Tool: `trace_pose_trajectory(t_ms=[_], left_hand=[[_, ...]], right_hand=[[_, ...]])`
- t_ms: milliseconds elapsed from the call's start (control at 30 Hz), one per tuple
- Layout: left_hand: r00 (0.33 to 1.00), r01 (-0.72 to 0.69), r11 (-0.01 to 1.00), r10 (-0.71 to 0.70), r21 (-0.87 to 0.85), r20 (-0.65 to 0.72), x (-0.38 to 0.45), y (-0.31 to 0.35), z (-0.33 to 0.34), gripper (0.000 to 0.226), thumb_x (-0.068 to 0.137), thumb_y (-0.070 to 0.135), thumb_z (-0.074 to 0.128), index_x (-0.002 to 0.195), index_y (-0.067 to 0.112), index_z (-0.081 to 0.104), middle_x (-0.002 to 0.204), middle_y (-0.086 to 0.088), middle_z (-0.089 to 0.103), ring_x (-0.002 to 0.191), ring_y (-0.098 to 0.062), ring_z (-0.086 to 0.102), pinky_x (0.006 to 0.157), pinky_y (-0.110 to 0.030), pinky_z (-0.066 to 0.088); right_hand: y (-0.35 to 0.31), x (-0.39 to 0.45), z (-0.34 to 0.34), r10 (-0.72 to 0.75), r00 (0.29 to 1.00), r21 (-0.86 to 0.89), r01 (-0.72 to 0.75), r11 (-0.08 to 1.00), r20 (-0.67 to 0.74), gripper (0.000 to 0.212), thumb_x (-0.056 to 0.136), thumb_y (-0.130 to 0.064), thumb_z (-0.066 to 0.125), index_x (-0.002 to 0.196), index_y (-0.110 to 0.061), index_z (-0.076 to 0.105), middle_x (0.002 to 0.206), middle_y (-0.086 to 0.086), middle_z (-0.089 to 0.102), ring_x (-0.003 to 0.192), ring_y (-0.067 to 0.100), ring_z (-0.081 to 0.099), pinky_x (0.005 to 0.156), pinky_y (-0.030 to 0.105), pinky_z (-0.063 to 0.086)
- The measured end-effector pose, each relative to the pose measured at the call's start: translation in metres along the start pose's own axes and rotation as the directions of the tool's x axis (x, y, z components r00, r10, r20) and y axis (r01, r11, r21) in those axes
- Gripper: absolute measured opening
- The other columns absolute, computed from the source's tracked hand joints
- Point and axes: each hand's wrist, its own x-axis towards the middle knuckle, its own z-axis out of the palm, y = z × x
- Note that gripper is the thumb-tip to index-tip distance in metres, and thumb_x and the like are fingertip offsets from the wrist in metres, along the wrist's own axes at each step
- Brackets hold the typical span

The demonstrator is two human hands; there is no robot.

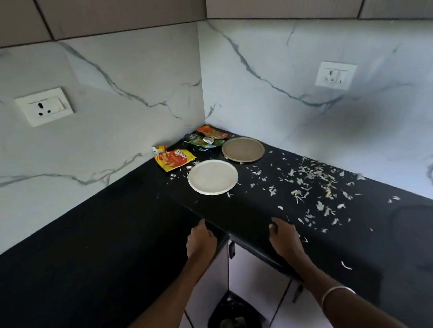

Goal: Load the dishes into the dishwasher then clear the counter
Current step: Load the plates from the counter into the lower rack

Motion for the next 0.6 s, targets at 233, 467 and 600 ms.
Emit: trace_pose_trajectory(t_ms=[233,467,600], left_hand=[[0.997,0.033,0.999,-0.03,-0.037,0.066,0.12,0.014,0.0,0.054,0.091,0.012,0.046,0.144,0.011,0.04,0.139,-0.014,0.05,0.125,-0.036,0.05,0.101,-0.042,0.042],[0.979,0.139,0.99,-0.134,-0.025,0.151,0.206,0.024,0.005,0.067,0.093,0.02,0.051,0.151,0.009,0.018,0.145,-0.019,0.033,0.132,-0.041,0.037,0.104,-0.05,0.039],[0.955,0.247,0.965,-0.258,0.087,0.148,0.241,0.037,0.007,0.077,0.093,0.034,0.051,0.153,0.011,0.009,0.15,-0.017,0.025,0.135,-0.038,0.029,0.101,-0.052,0.036]], right_hand=[[-0.027,0.09,0.015,0.072,0.997,-0.014,-0.072,0.997,-0.001,0.031,0.094,-0.02,0.05,0.12,-0.016,0.066,0.114,0.01,0.07,0.107,0.031,0.065,0.092,0.036,0.051],[-0.06,0.18,0.024,0.021,1.0,0.003,-0.021,1.0,0.007,0.031,0.092,-0.01,0.049,0.117,-0.012,0.066,0.11,0.011,0.071,0.105,0.031,0.066,0.091,0.037,0.051],[-0.073,0.233,0.024,0.022,0.997,-0.002,-0.022,1.0,0.07,0.031,0.088,-0.012,0.049,0.114,-0.016,0.064,0.107,0.011,0.069,0.103,0.035,0.065,0.088,0.04,0.053]])
